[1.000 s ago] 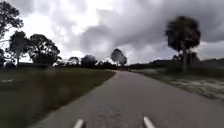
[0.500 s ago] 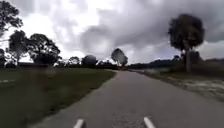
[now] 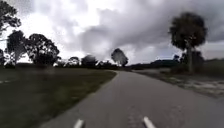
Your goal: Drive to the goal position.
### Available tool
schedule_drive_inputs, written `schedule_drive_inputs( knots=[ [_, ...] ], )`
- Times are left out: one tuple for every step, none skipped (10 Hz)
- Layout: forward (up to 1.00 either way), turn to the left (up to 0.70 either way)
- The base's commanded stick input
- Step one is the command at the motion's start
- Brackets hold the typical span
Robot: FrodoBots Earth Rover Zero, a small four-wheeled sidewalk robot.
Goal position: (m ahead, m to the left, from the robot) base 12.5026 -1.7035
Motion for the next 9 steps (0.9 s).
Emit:
schedule_drive_inputs(
  knots=[
    [0.70,0.00],
    [0.70,0.00],
    [0.70,0.00],
    [0.70,0.00],
    [0.70,0.00],
    [0.70,0.00],
    [0.70,0.00],
    [0.70,0.00],
    [0.70,0.00]
  ],
)
